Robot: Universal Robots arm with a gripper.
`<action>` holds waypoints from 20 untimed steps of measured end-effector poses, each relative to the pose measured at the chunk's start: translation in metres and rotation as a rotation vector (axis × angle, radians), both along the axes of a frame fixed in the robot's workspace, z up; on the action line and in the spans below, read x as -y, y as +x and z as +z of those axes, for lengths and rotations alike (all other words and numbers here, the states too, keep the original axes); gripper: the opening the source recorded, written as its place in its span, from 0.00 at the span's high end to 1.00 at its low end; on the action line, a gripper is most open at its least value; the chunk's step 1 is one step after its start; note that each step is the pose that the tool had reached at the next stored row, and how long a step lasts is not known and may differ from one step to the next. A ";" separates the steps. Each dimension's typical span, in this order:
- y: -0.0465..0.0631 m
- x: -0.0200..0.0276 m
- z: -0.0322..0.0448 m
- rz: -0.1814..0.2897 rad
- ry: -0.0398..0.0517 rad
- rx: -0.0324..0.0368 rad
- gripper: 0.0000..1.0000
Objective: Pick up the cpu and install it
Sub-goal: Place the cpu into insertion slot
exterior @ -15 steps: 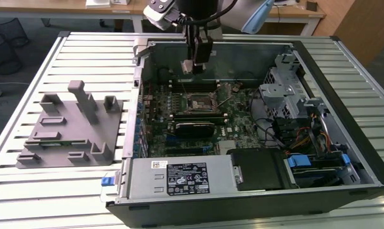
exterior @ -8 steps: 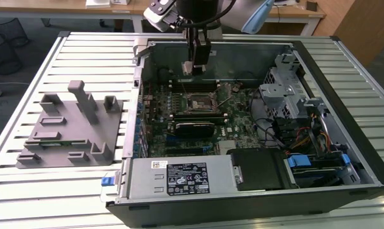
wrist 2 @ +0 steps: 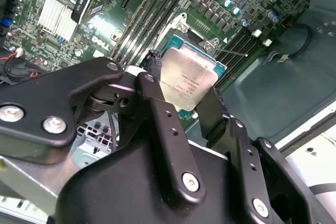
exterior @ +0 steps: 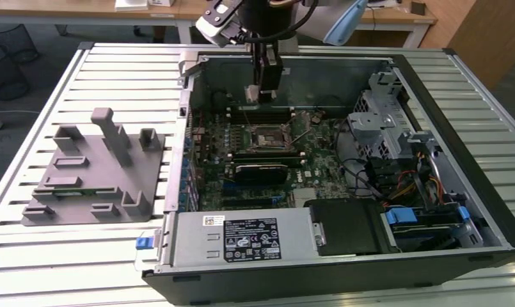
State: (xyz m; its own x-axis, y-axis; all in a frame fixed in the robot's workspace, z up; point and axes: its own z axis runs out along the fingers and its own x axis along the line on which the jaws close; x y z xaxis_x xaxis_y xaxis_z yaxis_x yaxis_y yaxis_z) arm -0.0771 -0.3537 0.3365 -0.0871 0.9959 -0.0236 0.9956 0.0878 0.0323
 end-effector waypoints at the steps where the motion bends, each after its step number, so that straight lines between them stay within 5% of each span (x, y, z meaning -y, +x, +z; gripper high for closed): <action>1: 0.000 -0.0003 -0.0007 -0.001 -0.0002 -0.0001 0.48; 20: 0.005 -0.0017 -0.0195 -0.005 -0.0002 -0.0002 0.48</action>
State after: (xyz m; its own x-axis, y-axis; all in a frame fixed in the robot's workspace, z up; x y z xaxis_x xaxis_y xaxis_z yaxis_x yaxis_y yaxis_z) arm -0.0721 -0.3520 0.3170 -0.0818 0.9964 -0.0238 0.9961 0.0825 0.0321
